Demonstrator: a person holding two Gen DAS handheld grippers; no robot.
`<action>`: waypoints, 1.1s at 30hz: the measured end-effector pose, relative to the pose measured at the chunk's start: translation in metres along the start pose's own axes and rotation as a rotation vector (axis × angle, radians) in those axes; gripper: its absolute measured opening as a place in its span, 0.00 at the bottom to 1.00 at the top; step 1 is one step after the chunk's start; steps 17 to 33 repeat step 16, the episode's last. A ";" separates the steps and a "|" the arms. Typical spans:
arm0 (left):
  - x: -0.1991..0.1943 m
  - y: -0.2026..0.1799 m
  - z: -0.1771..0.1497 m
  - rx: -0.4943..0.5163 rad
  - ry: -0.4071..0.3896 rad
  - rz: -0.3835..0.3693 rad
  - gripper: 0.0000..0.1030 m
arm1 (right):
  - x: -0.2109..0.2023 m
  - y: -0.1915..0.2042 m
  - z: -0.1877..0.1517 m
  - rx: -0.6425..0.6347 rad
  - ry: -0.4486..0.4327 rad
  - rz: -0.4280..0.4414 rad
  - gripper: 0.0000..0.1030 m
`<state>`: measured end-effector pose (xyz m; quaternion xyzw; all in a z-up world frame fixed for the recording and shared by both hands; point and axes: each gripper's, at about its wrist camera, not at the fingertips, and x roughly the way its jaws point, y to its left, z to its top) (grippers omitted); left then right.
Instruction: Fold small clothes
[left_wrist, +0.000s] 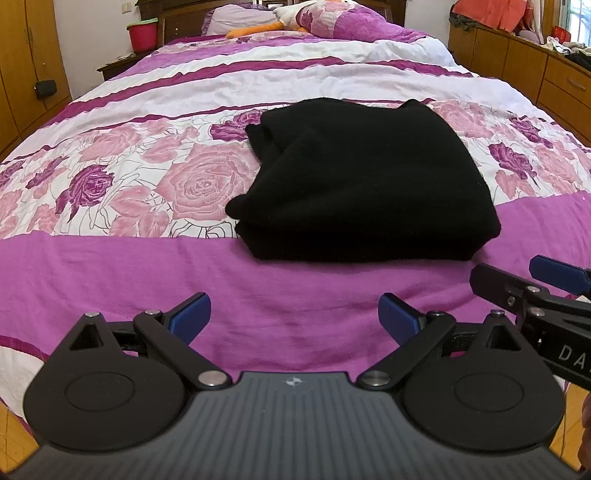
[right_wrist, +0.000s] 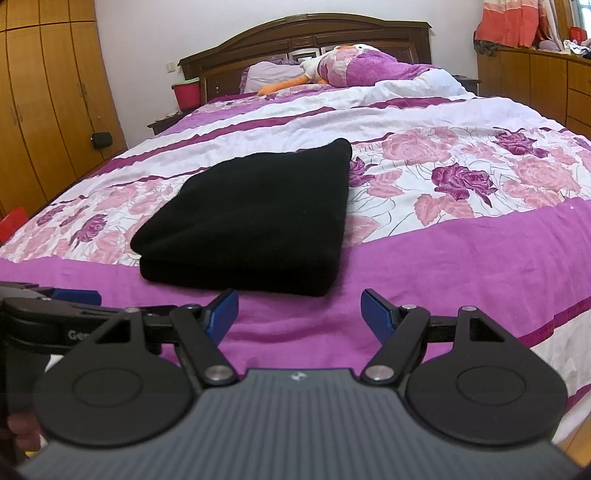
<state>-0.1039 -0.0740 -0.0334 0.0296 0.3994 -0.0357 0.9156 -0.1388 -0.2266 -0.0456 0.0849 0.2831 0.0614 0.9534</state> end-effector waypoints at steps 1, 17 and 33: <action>0.000 0.000 0.000 -0.001 0.001 -0.002 0.96 | 0.000 0.000 0.000 0.001 0.000 0.001 0.73; 0.003 0.001 0.000 0.000 0.007 -0.026 0.96 | 0.001 0.002 0.001 -0.008 0.006 -0.009 0.73; 0.003 0.001 0.000 0.000 0.007 -0.026 0.96 | 0.001 0.002 0.001 -0.008 0.006 -0.009 0.73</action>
